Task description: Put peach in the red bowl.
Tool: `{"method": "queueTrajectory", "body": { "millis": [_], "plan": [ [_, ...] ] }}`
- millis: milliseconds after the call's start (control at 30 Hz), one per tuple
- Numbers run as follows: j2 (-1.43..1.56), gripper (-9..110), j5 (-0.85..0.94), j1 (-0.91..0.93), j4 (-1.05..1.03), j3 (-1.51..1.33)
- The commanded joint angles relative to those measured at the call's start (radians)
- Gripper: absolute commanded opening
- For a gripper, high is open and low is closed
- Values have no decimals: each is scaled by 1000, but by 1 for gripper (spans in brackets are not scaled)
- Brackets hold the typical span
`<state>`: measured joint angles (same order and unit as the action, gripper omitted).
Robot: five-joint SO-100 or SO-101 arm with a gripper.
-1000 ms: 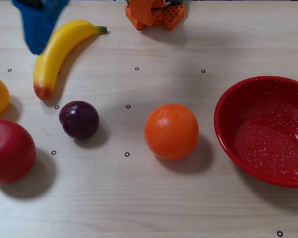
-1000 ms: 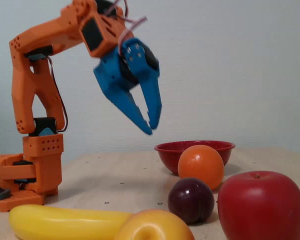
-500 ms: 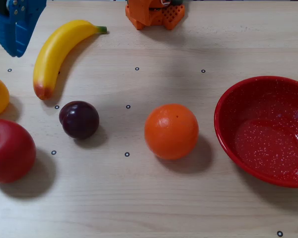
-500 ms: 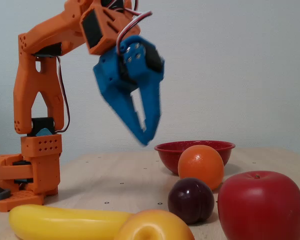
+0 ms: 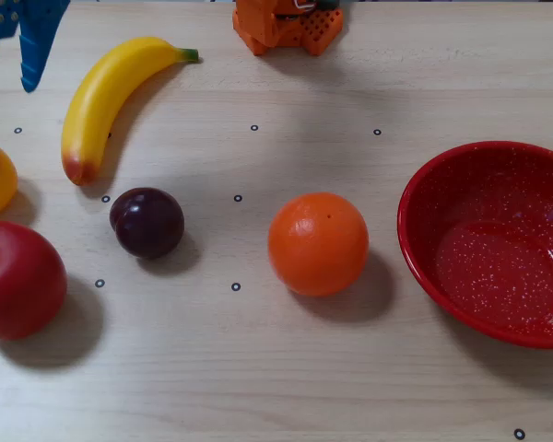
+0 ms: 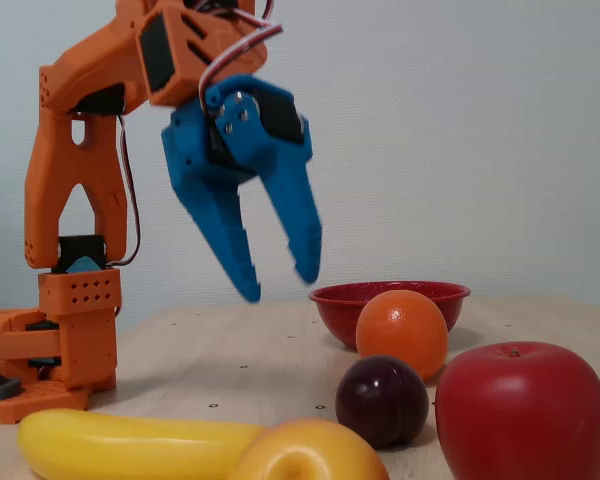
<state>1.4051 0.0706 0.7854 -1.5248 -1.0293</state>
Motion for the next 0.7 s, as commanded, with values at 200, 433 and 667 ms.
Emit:
{"method": "queueTrajectory", "body": {
  "millis": [200, 433, 667],
  "plan": [
    [-25, 21, -167, 23, -92, 262],
    [-112, 22, -281, 34, -176, 414],
    [-153, 23, -348, 43, -201, 442]
  ]
}}
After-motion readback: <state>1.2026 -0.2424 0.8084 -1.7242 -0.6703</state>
